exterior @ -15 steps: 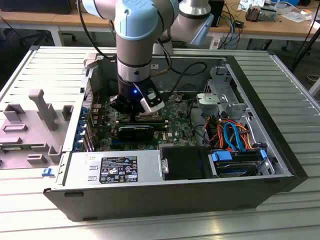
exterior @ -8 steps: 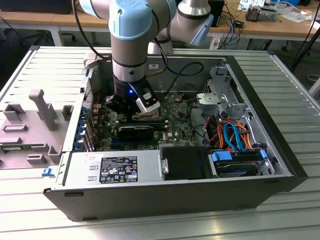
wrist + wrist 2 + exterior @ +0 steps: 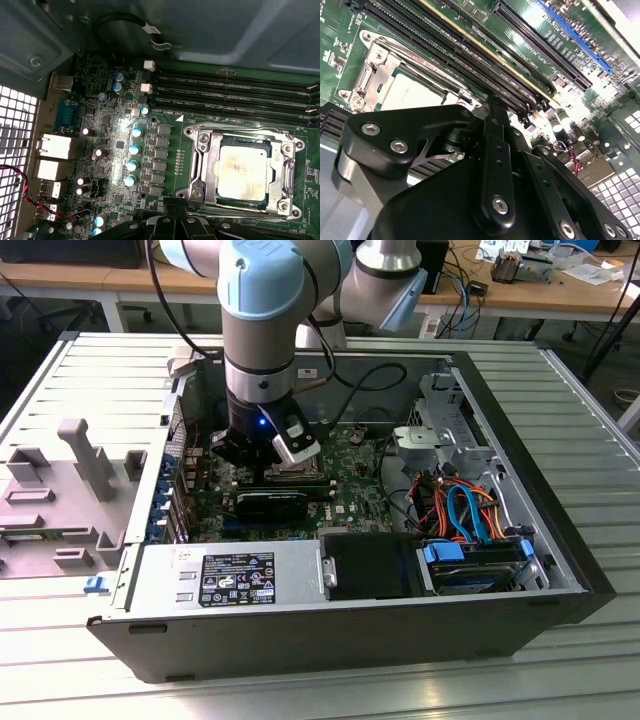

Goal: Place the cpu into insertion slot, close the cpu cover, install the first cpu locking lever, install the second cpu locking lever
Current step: 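Install the second cpu locking lever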

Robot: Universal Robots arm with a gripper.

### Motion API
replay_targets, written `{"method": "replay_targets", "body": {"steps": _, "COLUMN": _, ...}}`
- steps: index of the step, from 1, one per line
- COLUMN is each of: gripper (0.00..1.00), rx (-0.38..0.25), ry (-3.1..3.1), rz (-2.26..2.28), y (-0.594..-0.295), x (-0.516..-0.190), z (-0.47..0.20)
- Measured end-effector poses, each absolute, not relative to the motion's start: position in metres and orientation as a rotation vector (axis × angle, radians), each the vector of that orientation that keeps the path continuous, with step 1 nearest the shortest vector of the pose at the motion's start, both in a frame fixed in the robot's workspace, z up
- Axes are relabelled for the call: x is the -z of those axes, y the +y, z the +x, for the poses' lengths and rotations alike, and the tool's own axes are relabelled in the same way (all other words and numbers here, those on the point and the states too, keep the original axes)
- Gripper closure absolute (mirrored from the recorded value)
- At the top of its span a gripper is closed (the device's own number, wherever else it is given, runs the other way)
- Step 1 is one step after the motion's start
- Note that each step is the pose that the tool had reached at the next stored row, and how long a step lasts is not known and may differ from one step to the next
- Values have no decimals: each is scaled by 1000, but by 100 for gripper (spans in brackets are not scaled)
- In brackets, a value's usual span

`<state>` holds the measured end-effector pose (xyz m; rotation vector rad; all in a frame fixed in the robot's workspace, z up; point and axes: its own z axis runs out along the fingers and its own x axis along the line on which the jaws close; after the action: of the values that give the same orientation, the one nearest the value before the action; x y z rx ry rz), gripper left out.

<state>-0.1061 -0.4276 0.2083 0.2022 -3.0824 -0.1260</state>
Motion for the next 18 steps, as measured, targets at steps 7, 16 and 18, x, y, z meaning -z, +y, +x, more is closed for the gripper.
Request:
{"method": "replay_targets", "body": {"steps": 7, "gripper": 89, "rx": 139, "ry": -3081, "rz": 217, "y": -426, "x": -206, "z": -106}}
{"method": "replay_targets", "body": {"steps": 16, "gripper": 89, "rx": 155, "ry": -3080, "rz": 232, "y": -425, "x": -204, "z": -106}}
{"method": "replay_targets", "body": {"steps": 18, "gripper": 89, "rx": 159, "ry": -3079, "rz": 236, "y": -425, "x": -203, "z": -106}}
